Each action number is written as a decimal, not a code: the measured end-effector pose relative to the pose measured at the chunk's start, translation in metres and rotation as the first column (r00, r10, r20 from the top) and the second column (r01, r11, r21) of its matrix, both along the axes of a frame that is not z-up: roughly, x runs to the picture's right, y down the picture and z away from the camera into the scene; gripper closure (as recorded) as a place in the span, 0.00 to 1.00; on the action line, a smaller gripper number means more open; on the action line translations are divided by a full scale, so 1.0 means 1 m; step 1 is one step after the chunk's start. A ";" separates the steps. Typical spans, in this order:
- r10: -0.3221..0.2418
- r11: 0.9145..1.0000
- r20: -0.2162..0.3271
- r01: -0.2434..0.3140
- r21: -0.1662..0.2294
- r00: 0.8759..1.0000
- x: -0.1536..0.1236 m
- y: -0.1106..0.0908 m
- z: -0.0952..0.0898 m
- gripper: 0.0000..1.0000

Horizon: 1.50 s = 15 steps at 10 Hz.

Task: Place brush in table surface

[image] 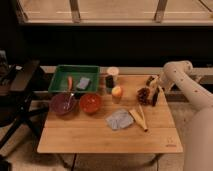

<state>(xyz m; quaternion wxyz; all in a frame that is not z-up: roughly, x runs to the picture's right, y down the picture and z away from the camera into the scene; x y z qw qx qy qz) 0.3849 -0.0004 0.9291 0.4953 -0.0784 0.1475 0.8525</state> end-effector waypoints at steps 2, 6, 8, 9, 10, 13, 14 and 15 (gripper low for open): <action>0.037 0.999 -0.016 -0.038 -0.033 0.999 0.014 0.011 0.007 0.29; 0.075 0.990 0.008 -0.073 -0.117 0.997 0.009 0.037 0.020 0.29; 0.081 0.985 0.017 -0.078 -0.157 0.997 0.006 0.050 0.023 0.29; 0.083 0.983 0.022 -0.078 -0.169 0.996 0.004 0.054 0.024 0.29; 0.086 0.977 0.030 -0.078 -0.198 0.996 0.001 0.063 0.025 0.29; 0.083 0.967 0.061 -0.065 -0.246 0.995 -0.011 0.079 0.028 0.50; 0.080 0.966 0.067 -0.061 -0.249 0.994 -0.013 0.080 0.026 0.59; 0.081 0.967 0.071 -0.061 -0.249 0.994 -0.014 0.080 0.025 0.68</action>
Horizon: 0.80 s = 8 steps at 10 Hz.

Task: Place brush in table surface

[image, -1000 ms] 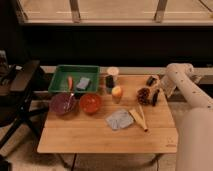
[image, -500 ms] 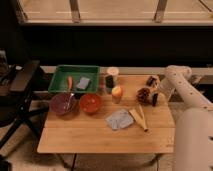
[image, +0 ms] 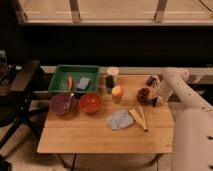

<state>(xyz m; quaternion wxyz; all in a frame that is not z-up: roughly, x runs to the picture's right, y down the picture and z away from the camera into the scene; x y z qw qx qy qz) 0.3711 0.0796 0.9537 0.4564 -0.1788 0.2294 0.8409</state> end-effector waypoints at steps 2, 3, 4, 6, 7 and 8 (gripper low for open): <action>-0.004 1.000 0.013 0.004 0.019 1.000 -0.007 -0.007 -0.005 0.90; -0.004 1.000 0.018 0.004 0.029 1.000 -0.008 -0.010 -0.008 0.95; -0.002 0.999 0.024 0.001 0.040 1.000 -0.010 -0.014 -0.012 0.96; 0.009 0.996 0.035 -0.012 0.083 0.999 -0.013 -0.030 -0.028 0.96; 0.017 0.993 0.035 -0.021 0.116 0.999 -0.013 -0.041 -0.040 0.96; 0.027 0.989 0.032 -0.031 0.147 0.999 -0.011 -0.051 -0.051 0.96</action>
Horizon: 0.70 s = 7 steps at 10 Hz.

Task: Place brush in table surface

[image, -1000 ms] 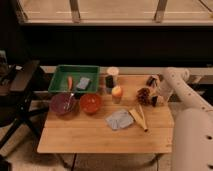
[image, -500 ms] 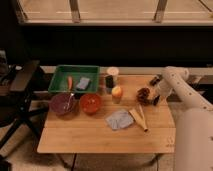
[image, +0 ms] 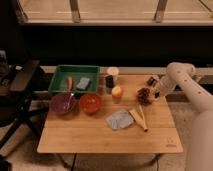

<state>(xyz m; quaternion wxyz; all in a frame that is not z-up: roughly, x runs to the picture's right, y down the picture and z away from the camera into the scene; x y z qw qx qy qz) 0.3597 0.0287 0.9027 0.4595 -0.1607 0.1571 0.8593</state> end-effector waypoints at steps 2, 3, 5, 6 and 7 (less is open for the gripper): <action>0.026 0.997 -0.003 -0.025 0.075 1.000 0.003 -0.023 -0.025 0.96; 0.040 0.992 0.003 -0.040 0.120 0.999 0.003 -0.036 -0.038 0.96; 0.055 0.977 0.028 -0.059 0.206 0.998 0.000 -0.060 -0.063 0.96; 0.052 0.966 0.048 -0.062 0.250 0.998 -0.005 -0.072 -0.076 0.96; 0.046 0.954 0.068 -0.064 0.291 0.997 -0.011 -0.082 -0.086 0.96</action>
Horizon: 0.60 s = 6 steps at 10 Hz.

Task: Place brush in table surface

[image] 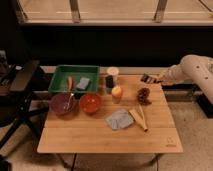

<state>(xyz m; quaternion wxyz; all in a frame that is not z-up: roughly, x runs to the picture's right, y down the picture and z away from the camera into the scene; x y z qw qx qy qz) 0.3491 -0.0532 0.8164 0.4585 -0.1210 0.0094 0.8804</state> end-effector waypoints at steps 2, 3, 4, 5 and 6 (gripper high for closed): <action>-0.009 0.997 0.040 0.006 0.079 0.999 -0.014 -0.017 -0.016 0.96; -0.020 0.994 0.061 0.013 0.110 0.998 -0.022 -0.022 -0.020 0.96; -0.040 0.990 0.084 0.028 0.137 0.996 -0.033 -0.026 -0.023 0.96; -0.060 0.988 0.095 0.045 0.150 0.994 -0.043 -0.027 -0.023 0.96; -0.084 0.985 0.111 0.066 0.157 0.990 -0.058 -0.026 -0.021 0.96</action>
